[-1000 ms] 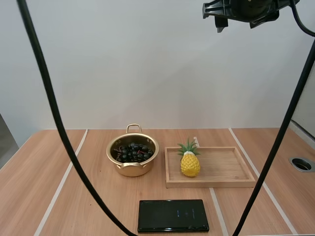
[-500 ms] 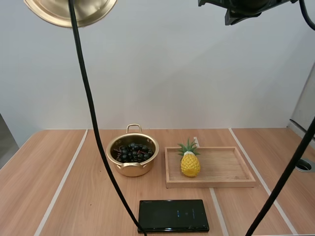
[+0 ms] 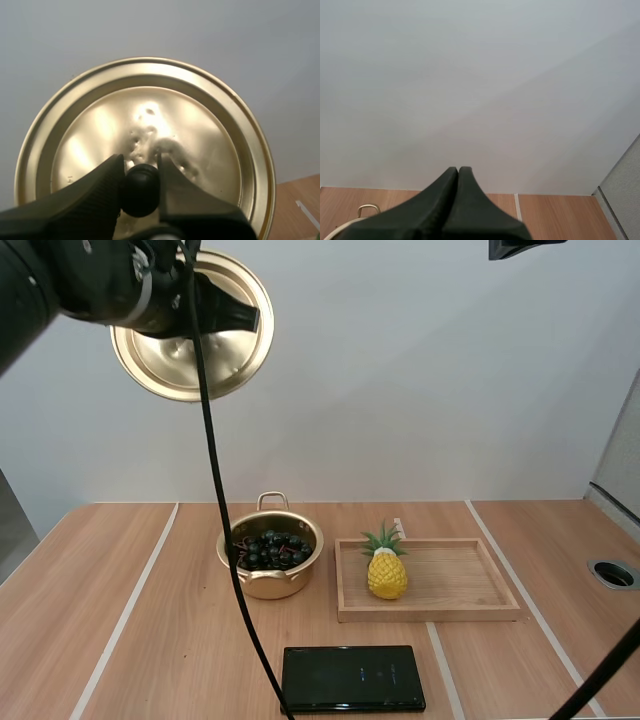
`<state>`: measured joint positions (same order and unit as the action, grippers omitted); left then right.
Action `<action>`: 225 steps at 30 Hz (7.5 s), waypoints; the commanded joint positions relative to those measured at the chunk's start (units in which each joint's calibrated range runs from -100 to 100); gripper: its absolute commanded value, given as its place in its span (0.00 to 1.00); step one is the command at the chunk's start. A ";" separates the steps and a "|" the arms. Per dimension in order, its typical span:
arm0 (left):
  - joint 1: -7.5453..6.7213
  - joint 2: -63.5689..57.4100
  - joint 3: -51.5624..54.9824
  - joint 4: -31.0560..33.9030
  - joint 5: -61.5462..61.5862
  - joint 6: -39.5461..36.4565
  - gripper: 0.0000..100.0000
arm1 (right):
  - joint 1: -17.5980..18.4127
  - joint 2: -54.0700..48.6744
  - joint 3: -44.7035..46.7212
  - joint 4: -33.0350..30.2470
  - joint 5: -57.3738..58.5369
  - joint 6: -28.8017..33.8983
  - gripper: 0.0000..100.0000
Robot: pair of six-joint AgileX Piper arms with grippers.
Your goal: Open the pot, put the grape inside, and close it
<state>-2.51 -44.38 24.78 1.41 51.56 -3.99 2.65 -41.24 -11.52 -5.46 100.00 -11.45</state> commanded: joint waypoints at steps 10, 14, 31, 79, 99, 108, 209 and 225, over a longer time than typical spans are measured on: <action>-0.06 7.11 7.77 -10.14 1.00 9.46 0.00 | -0.26 -4.08 -0.49 -0.06 0.00 -0.49 0.00; -0.06 11.06 7.77 -12.20 2.84 11.79 0.00 | -0.26 -5.72 -0.49 -0.06 0.00 -1.28 0.00; -0.06 27.84 7.64 -20.60 12.24 16.46 0.00 | -0.26 -8.45 -0.49 -0.40 0.00 -2.05 0.00; -0.06 46.96 7.64 -20.49 8.06 25.02 0.00 | -0.26 -9.50 -0.49 -0.62 0.00 -2.33 0.00; -0.12 50.62 7.79 -21.83 16.96 28.29 0.00 | -0.26 -9.50 -0.49 -0.78 0.00 -2.33 0.00; -0.12 50.62 7.79 -11.53 18.66 23.43 0.00 | -0.26 -9.50 -0.49 -0.78 0.00 -2.33 0.00; -0.12 -26.49 2.26 -1.11 -24.90 -4.17 0.00 | -0.26 -27.64 25.18 6.02 -35.39 -4.36 0.00; -0.12 -40.44 4.60 -1.41 -24.02 -4.17 0.00 | -0.26 -55.57 42.58 7.38 -45.91 -4.47 0.00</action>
<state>-2.69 -83.19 29.11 0.00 27.35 -7.49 2.65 -94.36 29.91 1.11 55.92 -15.53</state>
